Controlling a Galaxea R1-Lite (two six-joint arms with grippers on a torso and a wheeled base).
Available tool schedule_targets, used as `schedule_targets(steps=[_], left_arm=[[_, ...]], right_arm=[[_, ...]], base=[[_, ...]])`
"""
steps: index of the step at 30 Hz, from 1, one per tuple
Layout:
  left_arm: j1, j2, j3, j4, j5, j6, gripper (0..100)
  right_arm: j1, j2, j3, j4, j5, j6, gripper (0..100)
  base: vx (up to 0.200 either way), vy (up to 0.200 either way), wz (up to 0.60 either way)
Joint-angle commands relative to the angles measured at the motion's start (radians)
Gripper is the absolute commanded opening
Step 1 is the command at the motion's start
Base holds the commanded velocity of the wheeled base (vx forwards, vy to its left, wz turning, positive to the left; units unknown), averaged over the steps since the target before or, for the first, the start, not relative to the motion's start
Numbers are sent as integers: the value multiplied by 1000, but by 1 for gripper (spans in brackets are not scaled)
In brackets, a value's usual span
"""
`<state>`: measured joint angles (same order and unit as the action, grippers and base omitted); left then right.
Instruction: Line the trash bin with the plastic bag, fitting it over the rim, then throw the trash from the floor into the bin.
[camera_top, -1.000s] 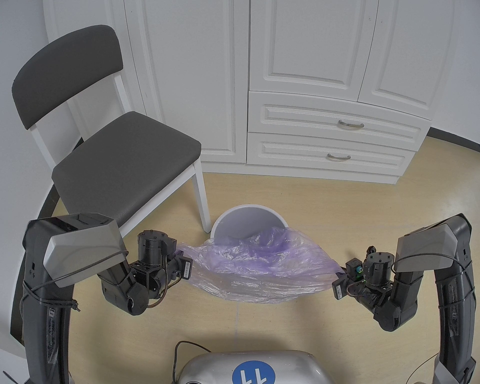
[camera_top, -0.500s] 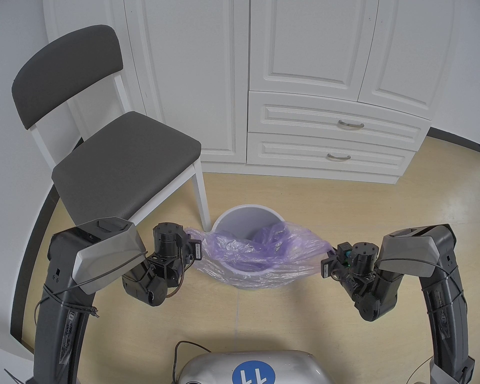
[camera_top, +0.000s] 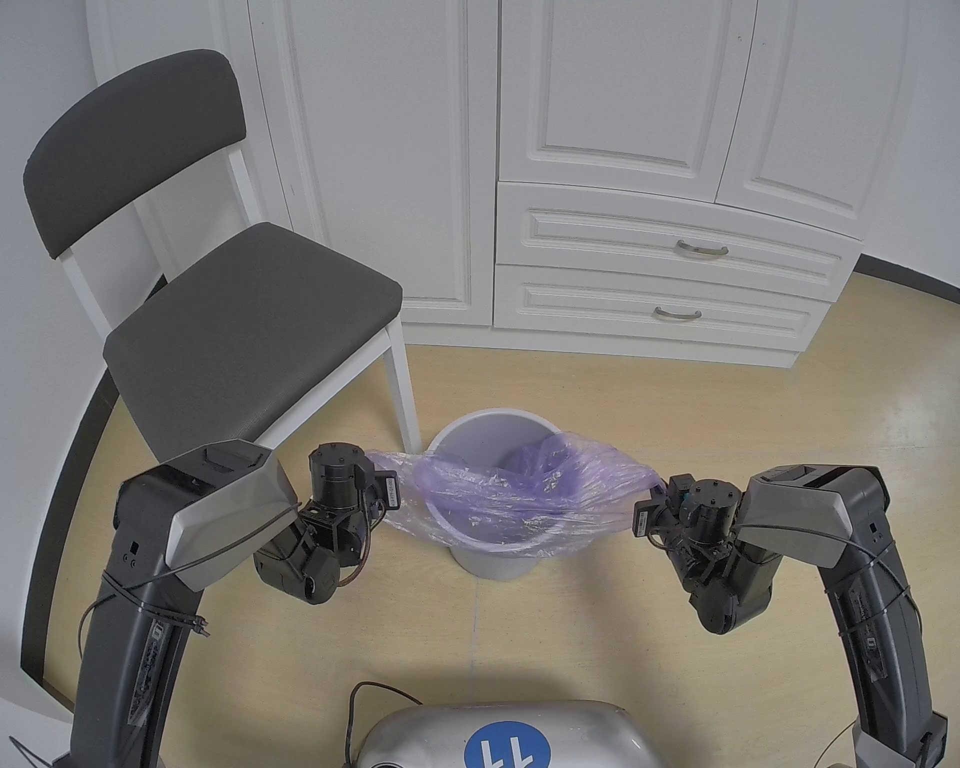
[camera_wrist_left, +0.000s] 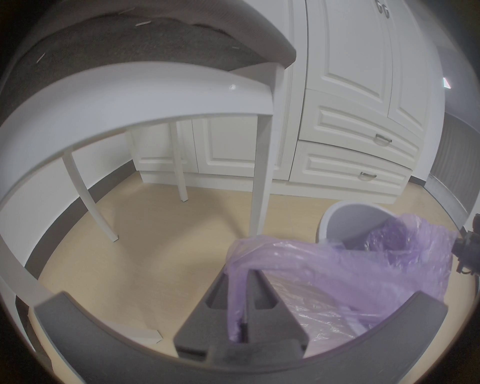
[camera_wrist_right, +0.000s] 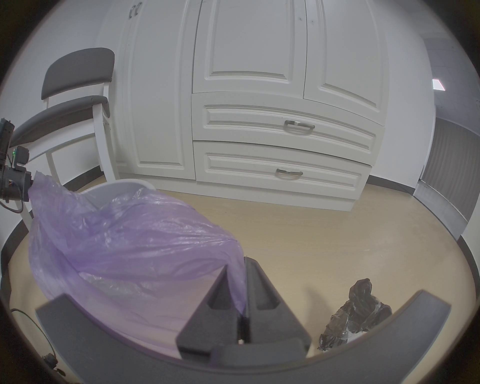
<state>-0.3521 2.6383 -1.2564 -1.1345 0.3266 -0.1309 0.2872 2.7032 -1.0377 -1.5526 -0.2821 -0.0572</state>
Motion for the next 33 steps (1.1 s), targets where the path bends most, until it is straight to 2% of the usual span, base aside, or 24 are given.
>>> schedule_targets(steps=[1, 15, 25, 30, 31, 33], left_arm=[[5, 17, -3, 15, 0, -1, 0], [35, 23, -23, 48, 0, -1, 0], [-24, -27, 64, 18, 0, -3, 0], [-27, -57, 86, 18, 0, -4, 0], [-27, -58, 84, 18, 0, -4, 0], [-27, -63, 83, 18, 0, -4, 0]], right_arm=[[-3, 15, -2, -18, 0, -1, 0], [-16, 17, -9, -8, 0, -1, 0], [23, -56, 110, -18, 12, -3, 0], [21, -75, 145, -18, 32, -1, 0], [21, -79, 145, -18, 43, 0, 100], [16, -82, 140, -18, 50, 2, 100]], base=[[0, 0, 0], [0, 0, 0], [0, 0, 0], [0, 0, 0], [0, 0, 0], [0, 0, 0]])
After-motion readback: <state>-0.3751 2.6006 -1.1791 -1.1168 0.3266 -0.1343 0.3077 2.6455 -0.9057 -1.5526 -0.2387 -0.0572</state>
